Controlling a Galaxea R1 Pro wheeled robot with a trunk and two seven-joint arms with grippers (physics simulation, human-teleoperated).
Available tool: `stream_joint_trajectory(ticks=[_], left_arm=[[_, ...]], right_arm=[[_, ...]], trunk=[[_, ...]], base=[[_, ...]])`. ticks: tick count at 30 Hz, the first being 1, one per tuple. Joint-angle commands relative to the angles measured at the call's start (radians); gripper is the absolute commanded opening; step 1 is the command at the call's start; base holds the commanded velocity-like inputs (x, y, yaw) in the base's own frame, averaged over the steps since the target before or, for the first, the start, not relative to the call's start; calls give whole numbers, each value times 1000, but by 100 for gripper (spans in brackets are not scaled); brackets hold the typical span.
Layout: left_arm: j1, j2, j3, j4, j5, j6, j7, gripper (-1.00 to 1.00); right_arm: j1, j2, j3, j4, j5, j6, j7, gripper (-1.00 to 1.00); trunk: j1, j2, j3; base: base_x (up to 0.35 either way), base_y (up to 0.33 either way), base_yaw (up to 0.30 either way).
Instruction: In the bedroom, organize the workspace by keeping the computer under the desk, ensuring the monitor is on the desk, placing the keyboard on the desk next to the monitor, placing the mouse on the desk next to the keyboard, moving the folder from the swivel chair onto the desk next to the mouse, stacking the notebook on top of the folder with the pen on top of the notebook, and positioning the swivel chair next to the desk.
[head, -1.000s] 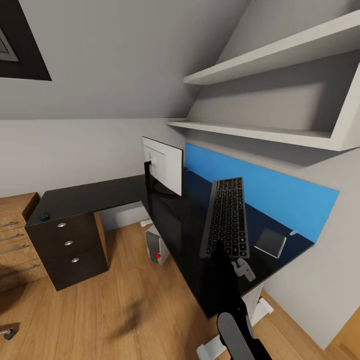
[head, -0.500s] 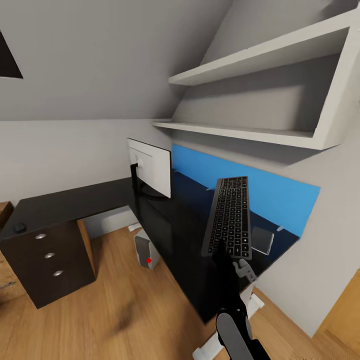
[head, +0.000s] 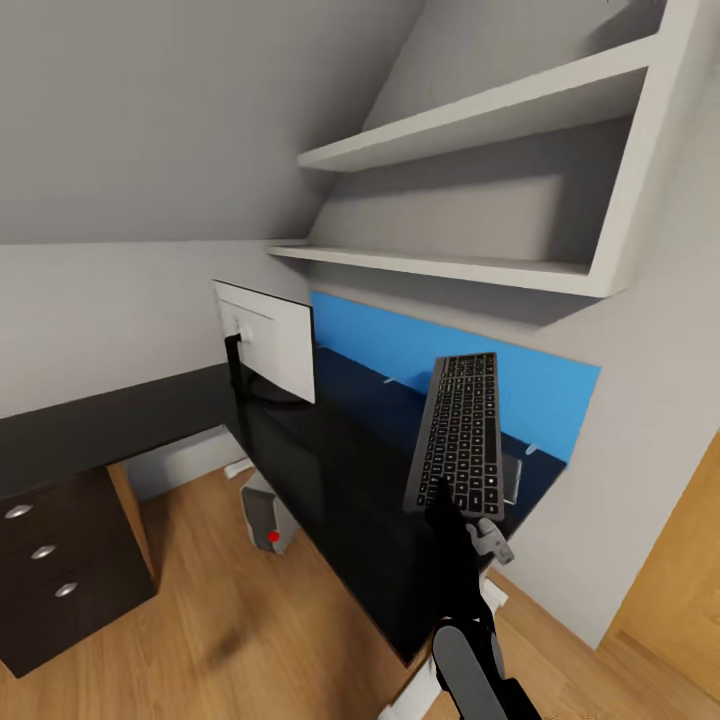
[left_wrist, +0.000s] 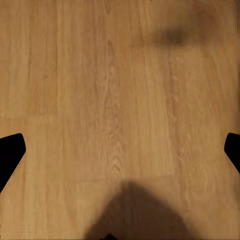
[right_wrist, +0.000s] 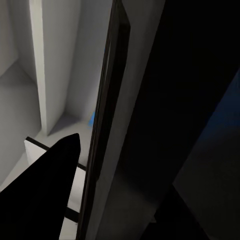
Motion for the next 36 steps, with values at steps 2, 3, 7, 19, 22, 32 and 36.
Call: stream_joint_trajectory(ticks=[2, 3, 7, 19, 22, 32, 36], left_arm=[[0, 0, -10, -1, 3, -1, 7, 100], [0, 0, -10, -1, 3, -1, 7, 100], [0, 0, -11, -1, 3, -1, 7, 100], [0, 0, -11, -1, 4, 1, 6, 100], [0, 0, -11, -1, 4, 2, 7, 100], [0, 0, -11, -1, 4, 2, 7, 100], [0, 0, -12, -1, 4, 2, 7, 100]], right_arm=[[-1, 0, 3, 0, -3, -5, -4, -100], [-1, 0, 2, 0, -4, -5, -4, -100], [-1, 0, 2, -1, -16, -6, -4, -100], [-1, 0, 2, -2, -49, -6, -4, -100], [-1, 0, 1, -2, -50, -6, -4, -100], [-1, 0, -3, -5, -50, -6, -4, -100], [-1, 0, -3, -5, -50, -6, -4, -100]], trunk=[[0, -1, -1], [0, -1, -1], [0, -1, -1], [0, -1, -1], [0, -1, -1], [0, -1, -1], [0, -1, -1]], base=[[19, 322, -256], [9, 327, -257], [4, 329, -258], [0, 234, -260], [0, 16, -262], [0, 5, -263], [0, 150, -263]])
